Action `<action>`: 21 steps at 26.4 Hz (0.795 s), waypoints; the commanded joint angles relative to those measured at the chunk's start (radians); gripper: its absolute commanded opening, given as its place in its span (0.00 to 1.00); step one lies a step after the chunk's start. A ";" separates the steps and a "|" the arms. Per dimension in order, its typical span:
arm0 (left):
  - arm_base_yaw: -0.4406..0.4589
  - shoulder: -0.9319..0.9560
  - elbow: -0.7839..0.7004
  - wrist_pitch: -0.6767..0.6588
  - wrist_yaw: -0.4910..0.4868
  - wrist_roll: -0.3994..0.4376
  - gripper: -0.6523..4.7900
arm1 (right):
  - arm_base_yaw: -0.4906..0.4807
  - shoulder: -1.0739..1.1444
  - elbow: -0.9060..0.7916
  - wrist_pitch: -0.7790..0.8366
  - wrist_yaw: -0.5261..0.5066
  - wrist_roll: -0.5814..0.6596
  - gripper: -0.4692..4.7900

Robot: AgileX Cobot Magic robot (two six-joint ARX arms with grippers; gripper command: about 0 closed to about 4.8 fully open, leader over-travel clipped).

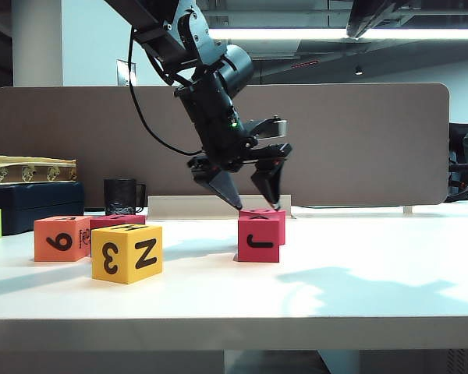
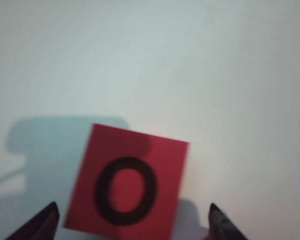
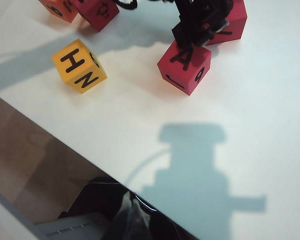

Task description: Select the appropriate blocks from the scattered letter blocks on the table and arrange them in a row to spell out "ALOHA".

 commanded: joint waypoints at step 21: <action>-0.003 0.014 0.005 0.014 0.019 0.004 0.77 | 0.001 -0.004 0.005 0.008 -0.002 -0.003 0.08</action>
